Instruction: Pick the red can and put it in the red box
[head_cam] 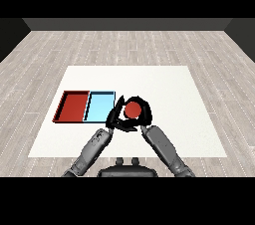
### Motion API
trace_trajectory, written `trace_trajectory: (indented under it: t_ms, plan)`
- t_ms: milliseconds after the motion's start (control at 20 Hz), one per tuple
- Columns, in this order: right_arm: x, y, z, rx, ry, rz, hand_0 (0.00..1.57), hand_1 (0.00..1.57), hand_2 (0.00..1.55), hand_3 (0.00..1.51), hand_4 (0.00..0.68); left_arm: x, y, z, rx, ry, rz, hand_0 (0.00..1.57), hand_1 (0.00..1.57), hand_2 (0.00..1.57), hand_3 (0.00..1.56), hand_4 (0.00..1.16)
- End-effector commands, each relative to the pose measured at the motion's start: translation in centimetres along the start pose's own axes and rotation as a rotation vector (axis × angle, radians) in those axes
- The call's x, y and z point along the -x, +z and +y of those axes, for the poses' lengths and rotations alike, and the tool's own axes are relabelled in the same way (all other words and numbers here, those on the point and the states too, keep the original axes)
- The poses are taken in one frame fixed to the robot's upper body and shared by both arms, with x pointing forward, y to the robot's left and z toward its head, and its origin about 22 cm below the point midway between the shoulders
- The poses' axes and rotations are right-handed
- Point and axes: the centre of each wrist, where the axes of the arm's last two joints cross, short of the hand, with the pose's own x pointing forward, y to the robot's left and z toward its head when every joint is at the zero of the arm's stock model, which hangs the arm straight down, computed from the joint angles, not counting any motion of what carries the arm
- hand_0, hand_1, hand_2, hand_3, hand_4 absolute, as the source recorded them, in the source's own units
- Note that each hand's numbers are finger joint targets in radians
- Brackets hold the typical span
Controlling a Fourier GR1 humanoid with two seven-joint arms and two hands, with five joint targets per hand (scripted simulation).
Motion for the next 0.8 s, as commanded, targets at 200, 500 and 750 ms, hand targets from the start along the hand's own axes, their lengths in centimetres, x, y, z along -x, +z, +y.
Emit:
trace_trajectory:
  t_ms: [200, 500, 750]
  plan:
    - [1.1, -1.1, 0.9, -0.022, -0.024, -0.023, 1.51, 1.51, 1.45, 1.42, 0.652, -0.3, -1.7, 0.7, 0.018, 0.036, 0.012, 0.00, 0.00, 0.00, 0.00, 0.00]
    - [1.3, 0.6, 2.2, -0.015, -0.028, -0.002, 1.52, 1.52, 1.46, 1.40, 0.648, -0.8, -1.3, -1.8, 0.046, 0.055, 0.016, 0.00, 0.00, 0.00, 0.00, 0.00]
    - [-0.8, -1.6, 2.8, -0.025, -0.012, -0.004, 1.53, 1.53, 1.47, 1.41, 0.649, 0.6, -0.7, -1.2, -0.138, -0.023, 0.003, 0.00, 0.00, 0.00, 0.00, 0.82]
